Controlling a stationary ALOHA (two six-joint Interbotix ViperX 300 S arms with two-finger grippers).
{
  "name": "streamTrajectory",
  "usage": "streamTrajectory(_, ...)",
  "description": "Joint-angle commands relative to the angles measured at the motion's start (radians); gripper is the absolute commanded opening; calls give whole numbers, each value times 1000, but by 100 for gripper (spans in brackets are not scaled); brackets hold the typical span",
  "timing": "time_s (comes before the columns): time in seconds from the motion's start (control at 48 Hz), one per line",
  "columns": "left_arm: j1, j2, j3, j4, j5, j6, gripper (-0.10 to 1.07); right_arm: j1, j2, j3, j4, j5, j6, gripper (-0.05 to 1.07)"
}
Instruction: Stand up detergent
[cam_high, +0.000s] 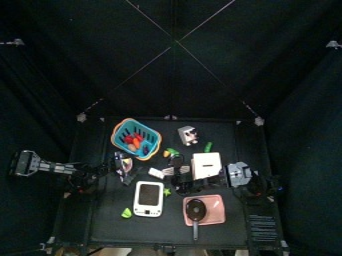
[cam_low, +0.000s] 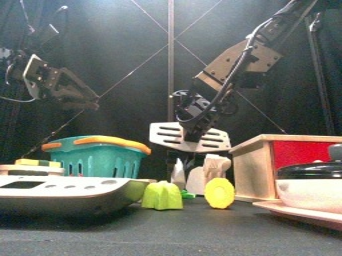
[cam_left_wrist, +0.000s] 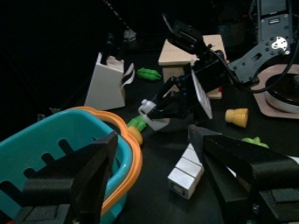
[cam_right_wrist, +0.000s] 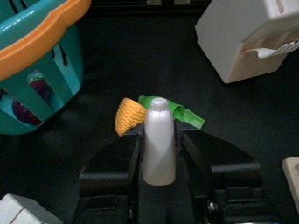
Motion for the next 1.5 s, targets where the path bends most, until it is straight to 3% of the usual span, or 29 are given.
streamTrajectory(0.0,2,0,-12,0,-5,2,98,-5,-23,-17,6,3,3,61)
streamTrajectory(0.479,2,2,-12,0,-5,2,98,0,-18,-8,46,-31,3,69)
streamTrajectory(1.042,3,2,-12,0,-5,2,98,3,-9,-15,52,-29,9,70)
streamTrajectory(1.479,2,2,-11,0,-5,2,98,51,38,-51,21,135,17,69)
